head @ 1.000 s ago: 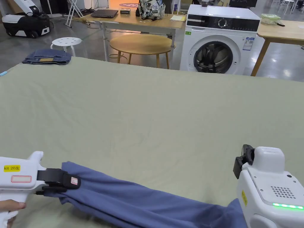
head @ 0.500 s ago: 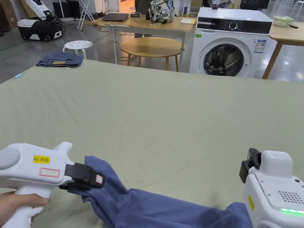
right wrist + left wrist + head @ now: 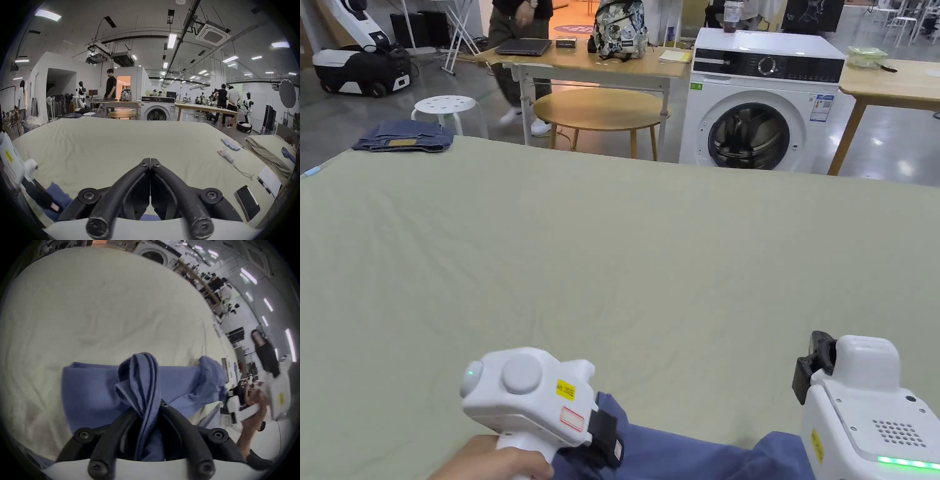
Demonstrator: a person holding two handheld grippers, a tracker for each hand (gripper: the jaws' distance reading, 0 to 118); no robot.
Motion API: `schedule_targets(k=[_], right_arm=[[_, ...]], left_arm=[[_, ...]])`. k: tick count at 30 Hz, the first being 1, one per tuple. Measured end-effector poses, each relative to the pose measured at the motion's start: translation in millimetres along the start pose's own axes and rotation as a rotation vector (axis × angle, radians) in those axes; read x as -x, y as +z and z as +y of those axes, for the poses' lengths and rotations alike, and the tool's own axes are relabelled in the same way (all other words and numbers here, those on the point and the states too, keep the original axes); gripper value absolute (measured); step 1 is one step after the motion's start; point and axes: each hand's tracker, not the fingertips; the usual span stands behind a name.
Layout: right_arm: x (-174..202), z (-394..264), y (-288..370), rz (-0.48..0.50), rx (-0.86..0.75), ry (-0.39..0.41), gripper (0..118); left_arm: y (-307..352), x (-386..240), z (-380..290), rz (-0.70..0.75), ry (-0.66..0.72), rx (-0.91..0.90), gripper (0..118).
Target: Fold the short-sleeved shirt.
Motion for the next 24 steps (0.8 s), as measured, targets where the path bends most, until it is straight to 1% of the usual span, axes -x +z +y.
schedule_targets(k=[3, 4, 6, 8, 9, 12, 17, 18, 19, 20, 21, 22, 24], right_arm=[[-3.8, -1.7, 1.0, -0.012, 0.006, -0.001, 0], [-4.9, -1.9, 0.9, -0.014, 0.009, -0.002, 0], [-5.9, -2.5, 0.5, -0.017, 0.014, -0.006, 0], [-6.1, -2.5, 0.0, -0.017, 0.019, -0.008, 0], [-6.2, -2.5, -0.2, -0.017, 0.02, -0.009, 0], [-5.9, -2.3, -0.4, -0.013, 0.022, -0.009, 0], [-6.7, -2.2, -0.1, -0.009, 0.022, -0.01, 0], [-7.0, -2.5, -0.4, -0.008, 0.023, -0.012, 0], [-7.2, -2.8, -0.7, -0.008, 0.025, -0.012, 0], [-7.8, -3.6, -1.5, -0.007, 0.027, -0.013, 0], [-8.2, -4.4, -2.0, -0.006, 0.029, -0.014, 0], [-8.8, -5.2, -2.6, -0.007, 0.032, -0.016, 0], [-10.1, -7.3, -3.6, -0.009, 0.038, -0.021, 0]], left_arm=[[-21.3, -1.7, 1.2, 0.013, 0.012, 0.014, 6], [-23.7, -2.2, 1.0, 0.014, 0.01, 0.016, 8], [-23.0, -4.6, -0.8, 0.015, 0.004, 0.016, 14], [-17.2, -5.0, -0.7, -0.006, 0.0, 0.019, 29], [-12.6, -4.9, -0.6, -0.028, -0.004, 0.017, 33], [6.1, -7.2, -0.1, -0.063, 0.001, -0.003, 38], [48.5, -3.4, -2.3, -0.172, 0.016, -0.087, 37], [56.1, -1.4, -2.0, -0.192, 0.0, -0.111, 33], [61.2, -0.9, -2.7, -0.19, -0.035, -0.14, 23], [64.3, 1.1, -1.9, -0.155, -0.047, -0.161, 16], [65.0, 4.8, -1.0, -0.134, -0.031, -0.164, 12], [71.2, -3.7, -6.4, -0.132, -0.017, -0.17, 11], [61.5, 1.5, -5.2, -0.078, 0.009, -0.171, 11]])
